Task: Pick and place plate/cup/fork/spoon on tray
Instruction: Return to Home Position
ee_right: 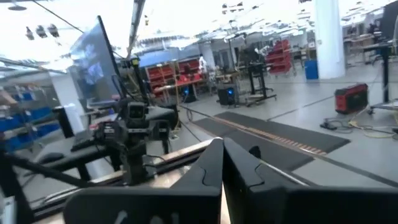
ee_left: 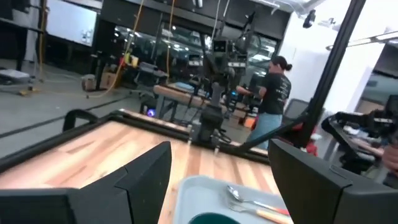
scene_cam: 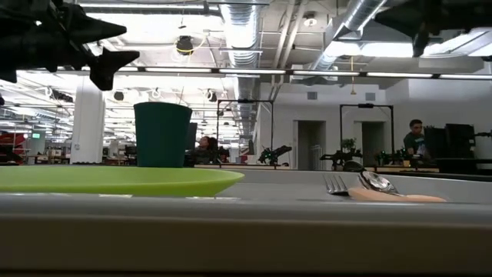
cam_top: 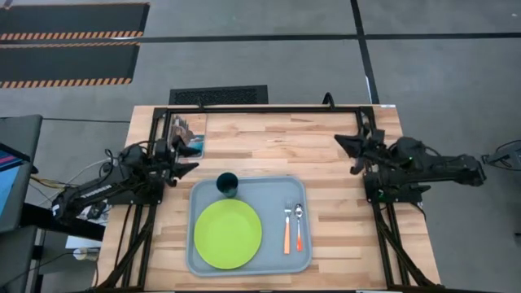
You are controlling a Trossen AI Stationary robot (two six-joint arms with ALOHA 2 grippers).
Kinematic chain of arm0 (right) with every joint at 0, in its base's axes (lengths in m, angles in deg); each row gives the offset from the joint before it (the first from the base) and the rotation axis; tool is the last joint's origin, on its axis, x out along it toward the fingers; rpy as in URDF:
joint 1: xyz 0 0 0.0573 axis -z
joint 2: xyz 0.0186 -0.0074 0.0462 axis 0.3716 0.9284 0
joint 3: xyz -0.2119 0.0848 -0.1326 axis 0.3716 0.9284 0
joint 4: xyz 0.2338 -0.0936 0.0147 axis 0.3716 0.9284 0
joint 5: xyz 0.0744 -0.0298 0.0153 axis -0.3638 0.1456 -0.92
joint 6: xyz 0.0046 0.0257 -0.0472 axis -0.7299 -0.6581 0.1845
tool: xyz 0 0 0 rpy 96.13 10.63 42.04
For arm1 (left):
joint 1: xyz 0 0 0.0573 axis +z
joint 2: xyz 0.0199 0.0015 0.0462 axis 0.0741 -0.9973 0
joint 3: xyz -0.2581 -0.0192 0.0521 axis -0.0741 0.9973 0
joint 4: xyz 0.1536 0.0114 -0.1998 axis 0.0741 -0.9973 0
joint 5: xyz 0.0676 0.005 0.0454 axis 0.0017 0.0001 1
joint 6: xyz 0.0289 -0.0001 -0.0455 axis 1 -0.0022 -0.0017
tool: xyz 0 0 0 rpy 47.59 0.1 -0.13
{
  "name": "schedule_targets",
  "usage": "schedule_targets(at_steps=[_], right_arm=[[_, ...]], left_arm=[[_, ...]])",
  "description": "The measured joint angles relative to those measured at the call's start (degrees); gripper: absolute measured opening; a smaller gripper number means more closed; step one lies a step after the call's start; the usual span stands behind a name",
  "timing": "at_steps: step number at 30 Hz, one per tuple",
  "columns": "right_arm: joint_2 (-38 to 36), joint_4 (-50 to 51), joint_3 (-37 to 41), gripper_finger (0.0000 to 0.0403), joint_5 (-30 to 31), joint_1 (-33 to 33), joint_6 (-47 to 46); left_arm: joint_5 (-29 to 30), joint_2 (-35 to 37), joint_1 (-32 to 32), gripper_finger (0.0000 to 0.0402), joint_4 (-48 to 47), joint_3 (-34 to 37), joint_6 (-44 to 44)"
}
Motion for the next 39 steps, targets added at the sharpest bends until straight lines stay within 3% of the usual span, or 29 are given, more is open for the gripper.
schedule_targets(at_steps=[10,15,24,31,39], right_arm=[[-17.08,-3.14,16.05,0.0015,3.51,-2.45,-0.53],[-16.63,-6.43,20.22,0.0026,4.28,-2.13,-0.95],[-16.80,1.78,20.37,0.0030,5.07,-2.10,-1.01],[-16.76,2.36,20.41,0.0024,5.02,-2.10,-1.01],[-16.76,2.18,20.46,0.0033,4.80,-2.10,-1.03]], left_arm=[[2.21,0.02,-0.02,0.0257,-2.36,1.73,2.32],[4.37,0.04,-0.02,0.0257,-4.80,1.75,4.22],[10.69,-0.39,-0.04,0.0257,-8.30,1.79,7.25],[8.79,-0.35,-0.95,0.0257,-8.26,1.84,7.58],[12.48,-0.35,-1.36,0.0257,-8.65,1.90,7.06]])
